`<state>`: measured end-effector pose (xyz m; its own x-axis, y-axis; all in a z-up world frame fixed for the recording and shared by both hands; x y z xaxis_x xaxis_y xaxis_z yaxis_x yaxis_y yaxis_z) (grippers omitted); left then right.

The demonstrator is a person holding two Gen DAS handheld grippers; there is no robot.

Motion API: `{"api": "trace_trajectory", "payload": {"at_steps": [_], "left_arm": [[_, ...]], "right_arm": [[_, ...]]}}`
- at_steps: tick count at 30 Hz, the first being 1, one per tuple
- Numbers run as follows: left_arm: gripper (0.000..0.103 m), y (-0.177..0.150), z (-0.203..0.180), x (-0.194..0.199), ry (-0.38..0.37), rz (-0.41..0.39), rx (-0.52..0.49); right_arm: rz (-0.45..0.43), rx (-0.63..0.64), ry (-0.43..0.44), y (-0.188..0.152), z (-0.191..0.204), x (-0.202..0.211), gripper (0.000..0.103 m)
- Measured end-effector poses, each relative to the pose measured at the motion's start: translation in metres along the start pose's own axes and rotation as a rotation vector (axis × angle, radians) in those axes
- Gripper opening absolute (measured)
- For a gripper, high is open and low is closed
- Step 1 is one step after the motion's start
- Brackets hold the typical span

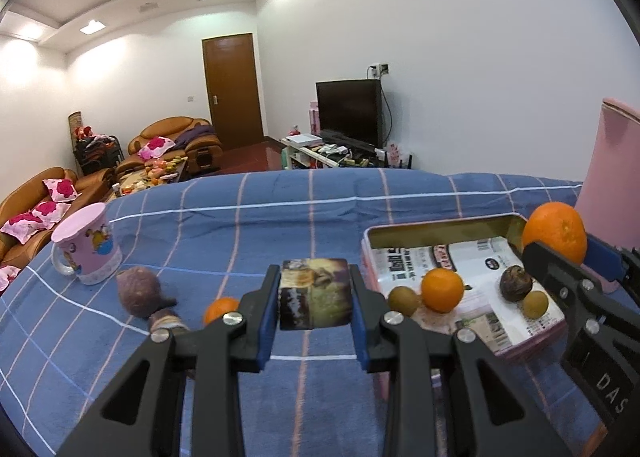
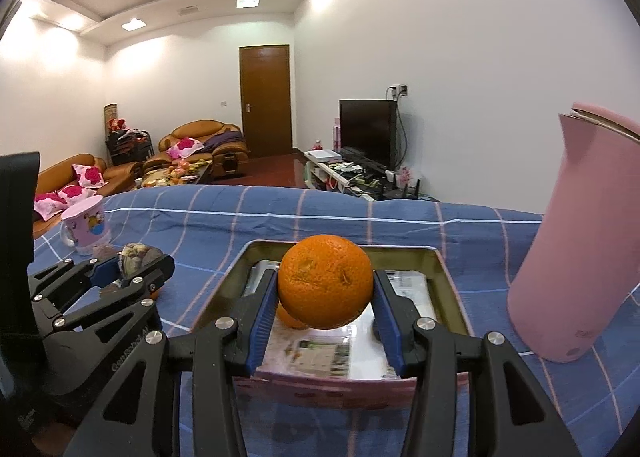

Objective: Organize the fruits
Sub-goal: 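Lift and carry the orange and the cylindrical item over the pink tin, then lower both held items into the tin and open both grippers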

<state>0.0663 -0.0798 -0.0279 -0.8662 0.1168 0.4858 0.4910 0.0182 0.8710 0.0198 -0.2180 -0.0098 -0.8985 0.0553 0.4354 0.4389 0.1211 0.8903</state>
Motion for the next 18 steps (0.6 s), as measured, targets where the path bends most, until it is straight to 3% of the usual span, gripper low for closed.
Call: {"api": "trace_trajectory", "payload": {"at_steps": [9,18], "left_arm": [[0.033,0.005,-0.021,-0.006,-0.030,0.001,-0.009],[0.033,0.006,-0.066,-0.018,-0.088,0.032,-0.029]], "right_arm": [[-0.012,-0.029,-0.089,0.000,-0.043,0.004,0.049],[-0.008,-0.061,-0.170,0.001,-0.076,-0.002,0.049]]}}
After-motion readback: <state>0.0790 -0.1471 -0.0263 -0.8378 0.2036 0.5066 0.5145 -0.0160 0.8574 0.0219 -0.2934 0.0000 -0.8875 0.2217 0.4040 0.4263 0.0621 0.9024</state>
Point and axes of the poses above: each gripper's, at about its wrist camera, not at the fingertips, and x roughly against the way its jaws point, z to its left, y to its top, the point moved 7 cm from there along -x, roughly the way its jaws point, and after that the axes turned 9 degrees about x, right-handed, at the moved point
